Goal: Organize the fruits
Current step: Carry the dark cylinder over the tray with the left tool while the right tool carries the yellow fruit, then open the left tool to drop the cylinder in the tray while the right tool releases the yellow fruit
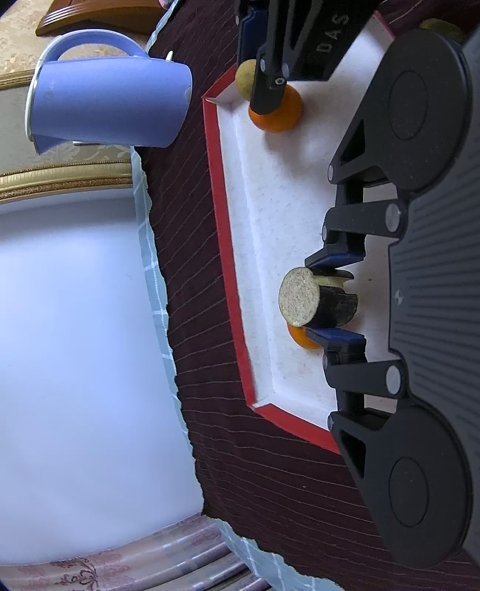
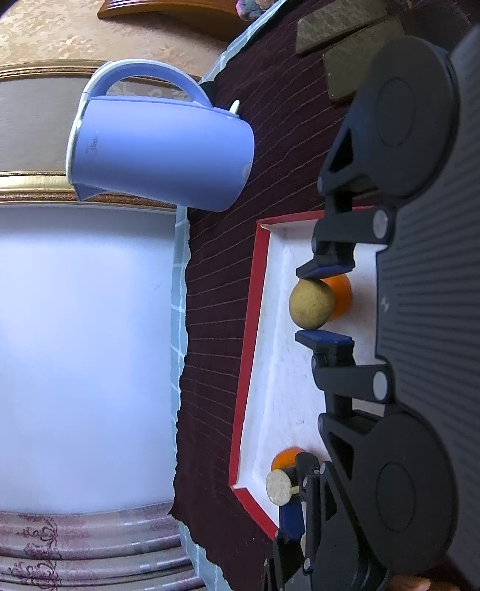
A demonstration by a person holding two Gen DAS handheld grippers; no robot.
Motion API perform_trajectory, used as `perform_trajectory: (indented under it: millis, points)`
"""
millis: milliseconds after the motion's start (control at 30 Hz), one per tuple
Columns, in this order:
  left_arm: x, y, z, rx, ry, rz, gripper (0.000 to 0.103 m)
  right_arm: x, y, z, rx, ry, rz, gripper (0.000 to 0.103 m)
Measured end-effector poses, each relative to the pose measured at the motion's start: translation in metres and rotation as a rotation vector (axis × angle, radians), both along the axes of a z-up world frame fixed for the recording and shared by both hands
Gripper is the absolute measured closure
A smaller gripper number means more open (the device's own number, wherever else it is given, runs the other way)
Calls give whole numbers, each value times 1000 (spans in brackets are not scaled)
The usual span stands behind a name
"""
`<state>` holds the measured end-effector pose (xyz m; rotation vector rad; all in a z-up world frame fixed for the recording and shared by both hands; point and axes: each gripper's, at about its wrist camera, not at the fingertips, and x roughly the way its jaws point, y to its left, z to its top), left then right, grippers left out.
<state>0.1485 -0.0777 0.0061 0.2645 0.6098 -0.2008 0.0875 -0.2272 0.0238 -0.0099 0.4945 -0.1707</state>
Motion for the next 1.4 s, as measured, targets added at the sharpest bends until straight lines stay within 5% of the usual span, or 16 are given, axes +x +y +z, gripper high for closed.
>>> perform_trajectory:
  millis: [300,467,600,967,1233,1400]
  points:
    - [13,-12,2,6,-8,0,71,12,-9,-2,23,5,-41,72]
    - [16,-16,1,1,0,-6,70,8,-12,-1,16,-16,-65,24]
    - [16,-14,3,-14,14,-1,70,-1,-13,1,-19,-47,-127,1]
    - [1,-12,4,-2,-31,21,40,-29,-8,0,4,-65,-173,0]
    - [-9,-3,8,-13,-38,41,39,-34,24,-3,-217,-25,-213,0]
    - [-17,8,9,-27,-24,60,39,-42,21,-1,-154,-36,-189,0]
